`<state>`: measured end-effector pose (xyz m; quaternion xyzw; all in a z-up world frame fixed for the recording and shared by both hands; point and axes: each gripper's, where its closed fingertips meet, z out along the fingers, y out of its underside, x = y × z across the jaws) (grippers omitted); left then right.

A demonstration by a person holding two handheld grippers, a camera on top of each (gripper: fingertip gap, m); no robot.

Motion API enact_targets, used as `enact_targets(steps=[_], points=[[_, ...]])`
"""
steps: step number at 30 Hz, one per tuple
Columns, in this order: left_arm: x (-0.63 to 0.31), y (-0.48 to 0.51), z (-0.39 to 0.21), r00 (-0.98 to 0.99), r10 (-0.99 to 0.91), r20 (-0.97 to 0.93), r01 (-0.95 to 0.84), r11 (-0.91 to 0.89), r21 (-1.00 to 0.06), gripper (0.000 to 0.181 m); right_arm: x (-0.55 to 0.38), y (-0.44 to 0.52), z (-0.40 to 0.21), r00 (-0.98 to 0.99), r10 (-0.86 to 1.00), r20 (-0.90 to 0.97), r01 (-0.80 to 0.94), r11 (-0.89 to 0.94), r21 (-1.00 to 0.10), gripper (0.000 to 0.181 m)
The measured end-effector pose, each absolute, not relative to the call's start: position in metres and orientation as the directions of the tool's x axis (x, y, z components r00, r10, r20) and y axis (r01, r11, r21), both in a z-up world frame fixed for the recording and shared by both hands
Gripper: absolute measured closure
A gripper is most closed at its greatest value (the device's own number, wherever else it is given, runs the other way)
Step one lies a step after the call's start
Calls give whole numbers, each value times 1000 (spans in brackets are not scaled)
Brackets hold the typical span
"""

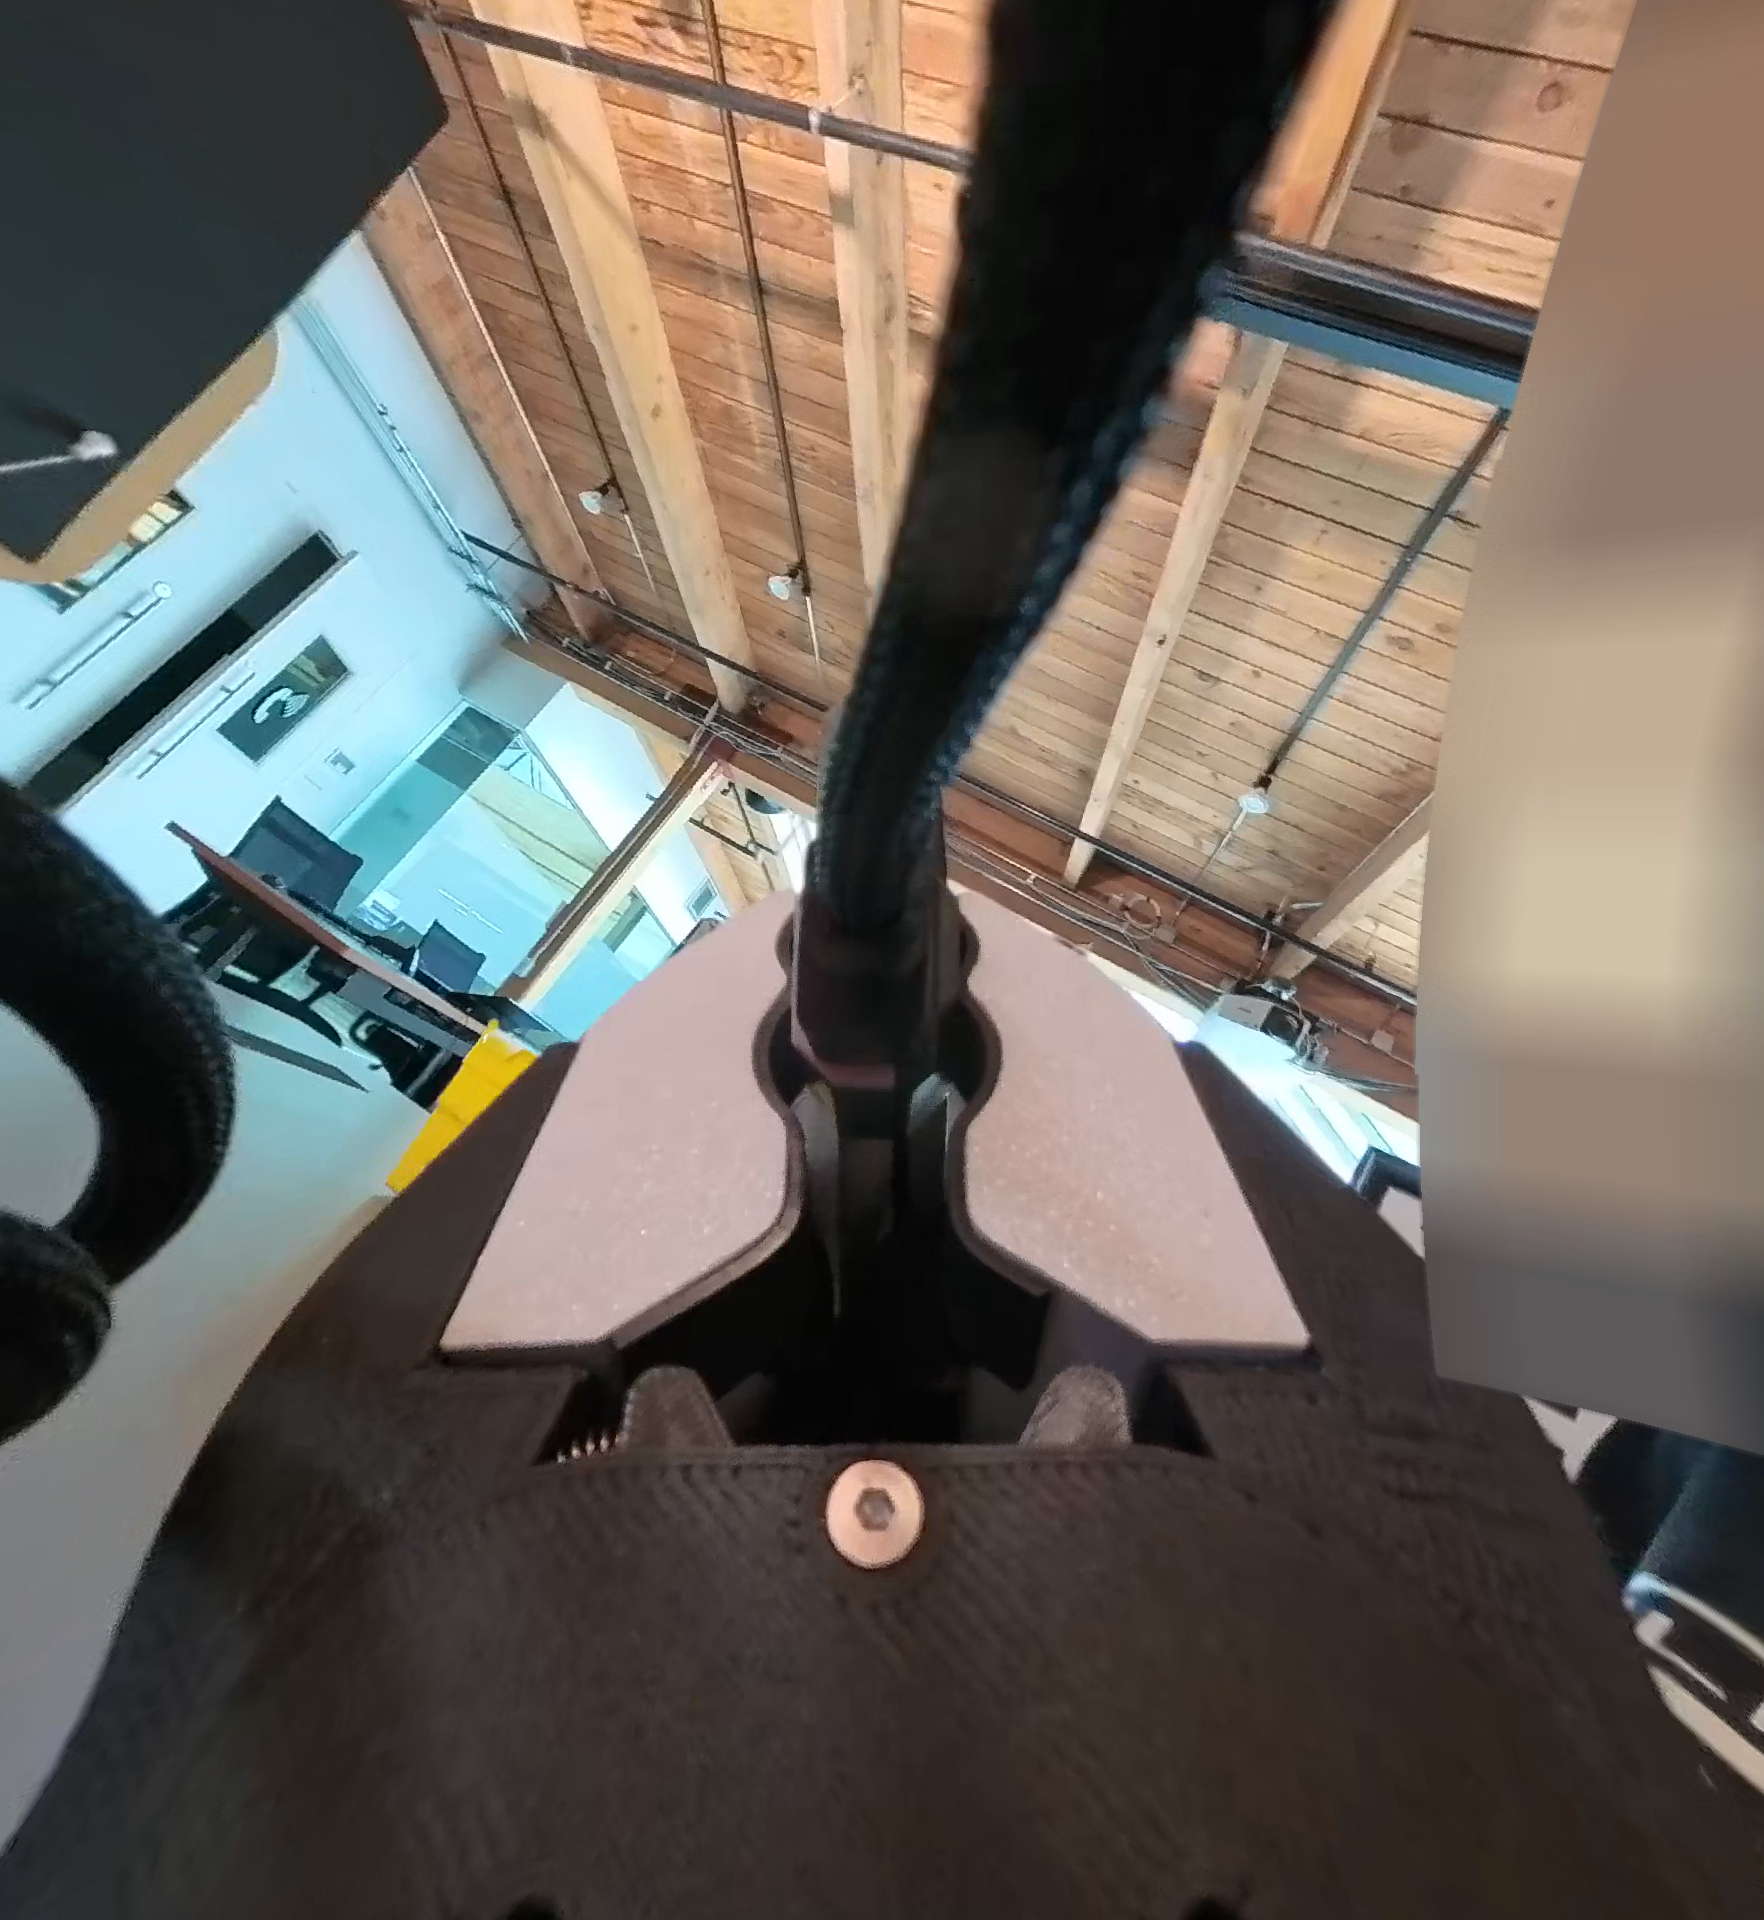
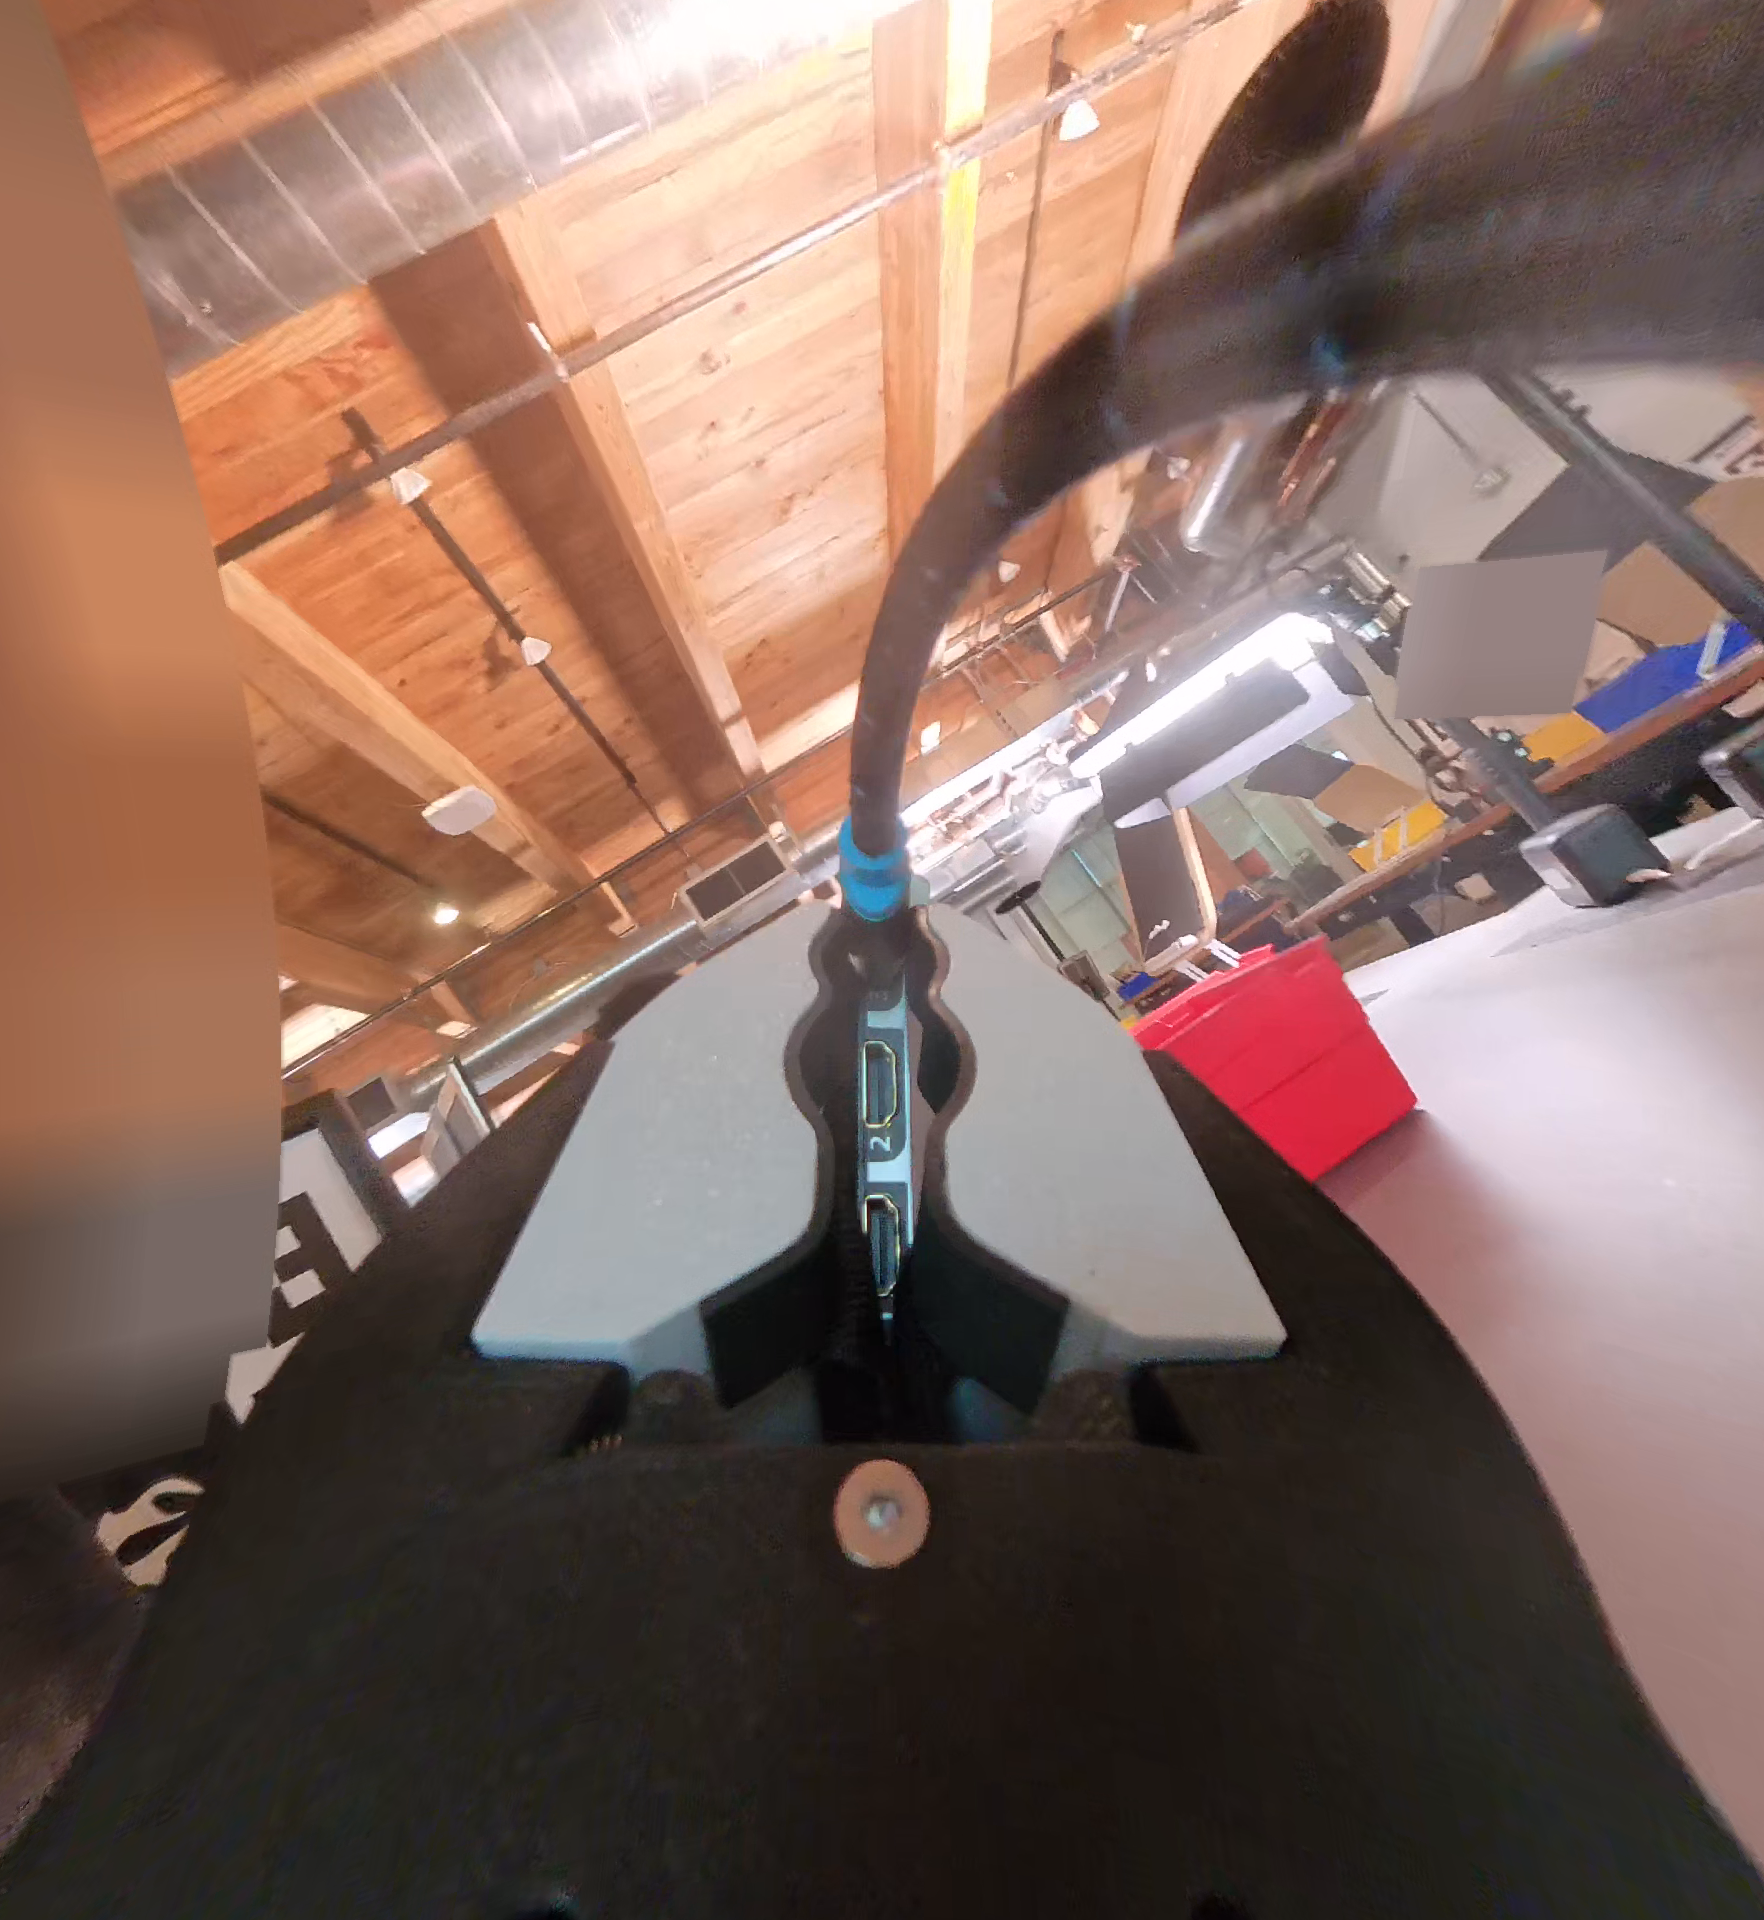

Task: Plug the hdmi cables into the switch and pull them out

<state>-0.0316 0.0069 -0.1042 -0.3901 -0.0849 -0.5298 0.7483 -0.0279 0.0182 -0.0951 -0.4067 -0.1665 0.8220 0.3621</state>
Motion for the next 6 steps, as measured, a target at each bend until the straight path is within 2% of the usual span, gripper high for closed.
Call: enact_targets(steps=[5,6], points=[[-33,9,-106,394,-709,585,879,106,-464,161,-26,23,-96,-383,733,-563,-481,-678,-556,174],[-37,6,-104,378,-711,593,897,122,-425,161,-21,27,-92,-380,742,-553,-526,-665,-530,170]])
